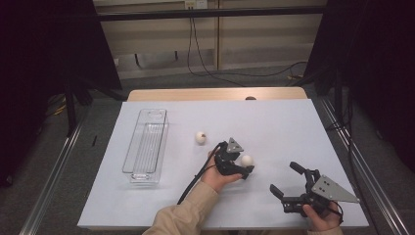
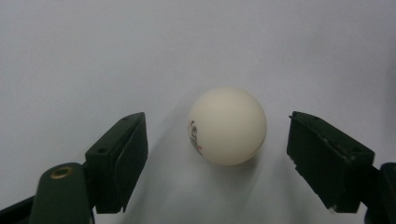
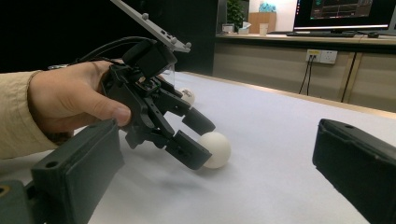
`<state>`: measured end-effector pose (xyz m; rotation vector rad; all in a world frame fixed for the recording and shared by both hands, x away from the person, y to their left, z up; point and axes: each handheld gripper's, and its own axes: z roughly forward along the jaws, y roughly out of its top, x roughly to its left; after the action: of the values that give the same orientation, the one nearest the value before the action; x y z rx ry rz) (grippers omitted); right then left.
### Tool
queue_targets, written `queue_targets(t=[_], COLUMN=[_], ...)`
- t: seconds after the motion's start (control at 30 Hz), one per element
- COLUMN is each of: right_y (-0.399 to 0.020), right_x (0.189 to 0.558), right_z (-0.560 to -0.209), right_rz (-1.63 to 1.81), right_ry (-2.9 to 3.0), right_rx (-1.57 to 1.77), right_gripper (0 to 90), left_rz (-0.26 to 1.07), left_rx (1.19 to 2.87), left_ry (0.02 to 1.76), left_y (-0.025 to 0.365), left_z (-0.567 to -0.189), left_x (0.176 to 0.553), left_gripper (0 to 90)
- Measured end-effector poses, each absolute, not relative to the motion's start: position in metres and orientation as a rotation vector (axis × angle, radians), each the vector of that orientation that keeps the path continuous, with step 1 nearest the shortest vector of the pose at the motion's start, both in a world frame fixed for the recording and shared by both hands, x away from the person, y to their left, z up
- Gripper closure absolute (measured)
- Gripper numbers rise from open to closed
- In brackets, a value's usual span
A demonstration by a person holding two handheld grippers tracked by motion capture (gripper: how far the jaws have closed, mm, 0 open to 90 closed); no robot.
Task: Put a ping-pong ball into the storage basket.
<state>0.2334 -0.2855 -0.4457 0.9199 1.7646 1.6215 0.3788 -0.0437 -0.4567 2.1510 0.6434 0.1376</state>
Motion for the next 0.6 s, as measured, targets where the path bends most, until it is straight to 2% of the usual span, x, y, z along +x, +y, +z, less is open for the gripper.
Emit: queue_targets(t=[0.6], right_y=[-0.2852], right_x=[0.2337], right_z=[-0.4459], right_rz=[1.62], right_ry=[1.764], right_rx=[0.922], right_gripper=[0.6], left_rz=[0.123], left_rx=[2.17], left_ry=[0.635], left_y=[-0.0488], left_z=[-0.4592], left_x=[0.3808], left_gripper=[25.6])
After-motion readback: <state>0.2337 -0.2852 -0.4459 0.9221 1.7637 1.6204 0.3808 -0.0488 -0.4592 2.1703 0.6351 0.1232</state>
